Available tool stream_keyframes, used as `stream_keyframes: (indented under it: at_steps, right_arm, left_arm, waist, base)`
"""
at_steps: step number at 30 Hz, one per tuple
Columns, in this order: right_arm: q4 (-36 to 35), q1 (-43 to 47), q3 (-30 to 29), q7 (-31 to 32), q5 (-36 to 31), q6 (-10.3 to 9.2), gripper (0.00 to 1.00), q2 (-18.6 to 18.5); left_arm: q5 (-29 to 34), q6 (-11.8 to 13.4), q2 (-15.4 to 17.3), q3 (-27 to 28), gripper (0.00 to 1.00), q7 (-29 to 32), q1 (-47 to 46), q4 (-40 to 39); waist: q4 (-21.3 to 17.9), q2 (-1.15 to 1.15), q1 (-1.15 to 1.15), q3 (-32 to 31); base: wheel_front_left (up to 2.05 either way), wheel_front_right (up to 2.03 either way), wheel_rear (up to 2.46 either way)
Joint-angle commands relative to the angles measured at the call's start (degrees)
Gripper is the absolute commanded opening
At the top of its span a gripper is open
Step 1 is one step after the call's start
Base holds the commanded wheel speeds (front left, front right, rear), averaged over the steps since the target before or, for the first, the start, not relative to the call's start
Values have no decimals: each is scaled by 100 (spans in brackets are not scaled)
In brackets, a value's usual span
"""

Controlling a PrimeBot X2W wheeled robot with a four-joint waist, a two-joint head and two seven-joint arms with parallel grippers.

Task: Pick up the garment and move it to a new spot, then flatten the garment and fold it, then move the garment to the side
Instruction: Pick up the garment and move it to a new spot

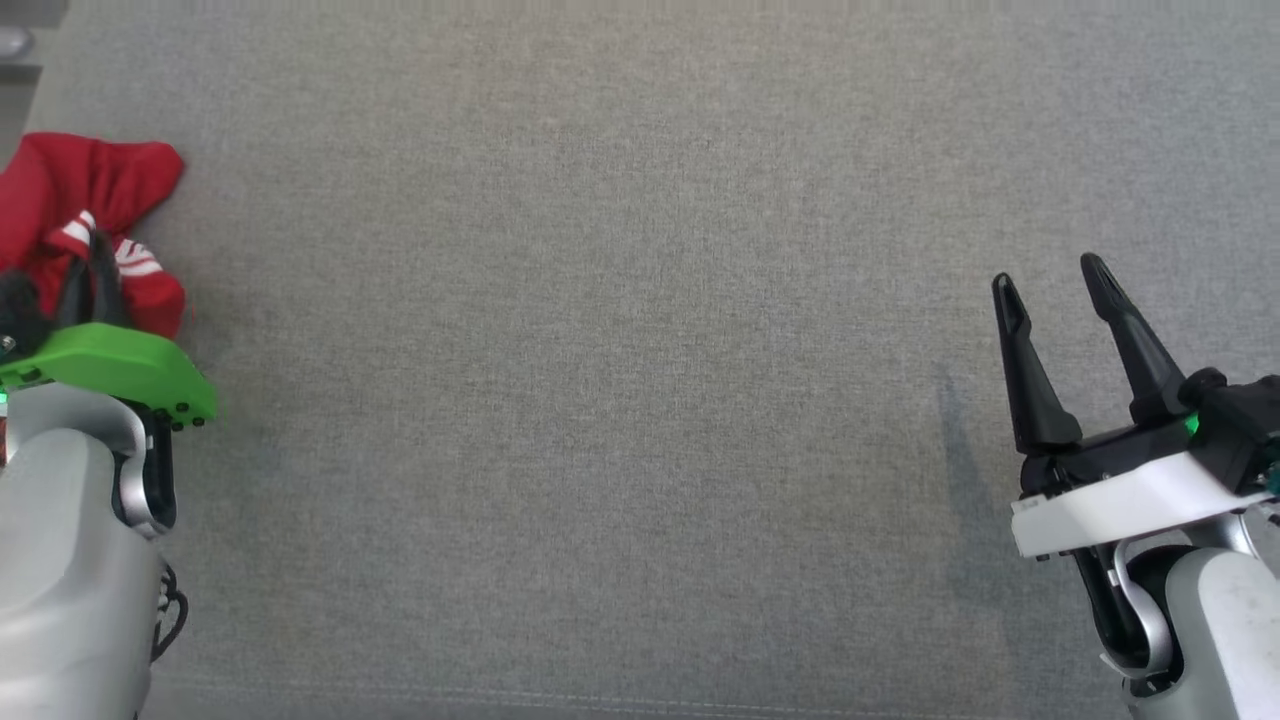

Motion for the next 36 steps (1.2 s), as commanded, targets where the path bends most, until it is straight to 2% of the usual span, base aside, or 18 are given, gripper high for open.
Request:
stream_keyframes:
  at_steps: [1,7,15,22,28,31,36]
  right_arm:
    - [49,102,-17,-74,-51,-6,100,44]
    - [128,251,-93,-173,-94,-6,100,169]
    - [72,505,-257,-205,-179,-6,100,344]
    - [-44,628,-308,-164,-176,-6,100,467]
    - [-92,649,-312,-148,-106,-6,100,519]
    - [-109,594,-288,-158,-82,-6,100,529]
    - [-59,457,-208,-214,4,-6,100,560]
  left_arm:
    - [77,106,114,57,0,-60,205,-343]
    - [289,540,380,219,0,-79,1080,-2207]
    - [490,1304,555,225,0,487,2790,-5004]
    - [587,1711,528,224,0,743,3660,-6351]
    - [709,1687,502,-114,0,955,3692,-6887]
    - [760,1553,417,-393,0,1045,3395,-6892]
    - [773,1164,93,-998,0,1108,2651,-6465]
  waist:
    - [46,0,-1,-450]
    - [-37,0,-1,-992]
    - [-242,0,-1,-1476]
    - [-534,0,-1,-1592]
    - [-963,0,-1,-1513]
    - [-1263,0,-1,-1406]
    - [-1840,0,-1,-1147]
  base:
    - [0,0,0]
    - [0,0,0]
    - [0,0,0]
    - [0,0,0]
    - [0,0,0]
    - [0,0,0]
    - [0,0,0]
